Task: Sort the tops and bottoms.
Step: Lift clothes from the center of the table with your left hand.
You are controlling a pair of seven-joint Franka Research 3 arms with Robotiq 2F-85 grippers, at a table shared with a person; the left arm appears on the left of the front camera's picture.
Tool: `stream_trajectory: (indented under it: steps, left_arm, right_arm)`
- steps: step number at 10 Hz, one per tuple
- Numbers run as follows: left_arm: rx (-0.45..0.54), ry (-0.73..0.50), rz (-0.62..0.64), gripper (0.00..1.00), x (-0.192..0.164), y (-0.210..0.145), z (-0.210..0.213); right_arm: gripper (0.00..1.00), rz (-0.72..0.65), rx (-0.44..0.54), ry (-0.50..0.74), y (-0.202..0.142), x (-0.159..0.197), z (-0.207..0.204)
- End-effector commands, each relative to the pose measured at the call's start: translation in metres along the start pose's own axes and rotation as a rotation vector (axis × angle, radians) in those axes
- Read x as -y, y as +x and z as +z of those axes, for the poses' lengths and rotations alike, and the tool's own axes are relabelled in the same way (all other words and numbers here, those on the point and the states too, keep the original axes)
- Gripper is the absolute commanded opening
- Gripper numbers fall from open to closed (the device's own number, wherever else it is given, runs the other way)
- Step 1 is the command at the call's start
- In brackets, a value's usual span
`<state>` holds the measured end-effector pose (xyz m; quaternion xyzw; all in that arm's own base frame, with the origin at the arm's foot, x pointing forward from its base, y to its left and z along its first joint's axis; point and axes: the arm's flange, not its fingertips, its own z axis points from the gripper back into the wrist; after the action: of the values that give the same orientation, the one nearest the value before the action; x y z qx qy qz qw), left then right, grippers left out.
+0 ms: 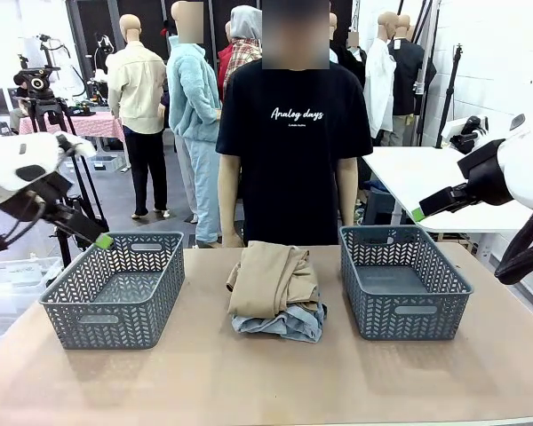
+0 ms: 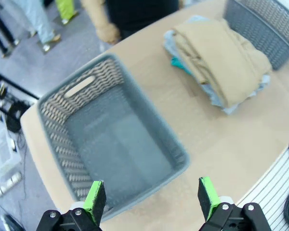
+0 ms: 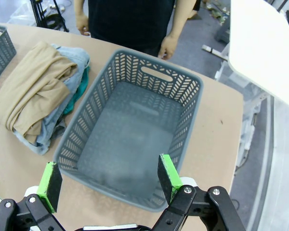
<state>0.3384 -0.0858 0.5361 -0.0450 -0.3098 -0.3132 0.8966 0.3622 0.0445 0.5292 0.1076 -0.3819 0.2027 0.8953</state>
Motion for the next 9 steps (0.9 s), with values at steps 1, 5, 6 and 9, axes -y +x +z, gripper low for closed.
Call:
stream_trajectory:
  steps: [1, 5, 6, 9]
  left_arm:
    - [-0.017, -0.015, -0.214, 1.0, 0.052, 0.05, -0.008]
    - [-0.07, -0.073, -0.348, 1.0, 0.132, 0.121, -0.064]
    - [-0.074, -0.074, -0.331, 1.0, 0.141, 0.127, -0.08]
    - [-0.075, -0.102, -0.363, 1.0, 0.146, 0.119, -0.072]
  right_arm:
    - [1.0, -0.01, -0.008, -0.003, 0.0, 0.0, -0.002]
    - [1.0, -0.01, -0.008, -0.003, 0.0, 0.0, -0.002]
    - [1.0, -0.01, -0.008, -0.003, 0.0, 0.0, -0.002]
    - [1.0, -0.01, -0.008, -0.003, 0.0, 0.0, -0.002]
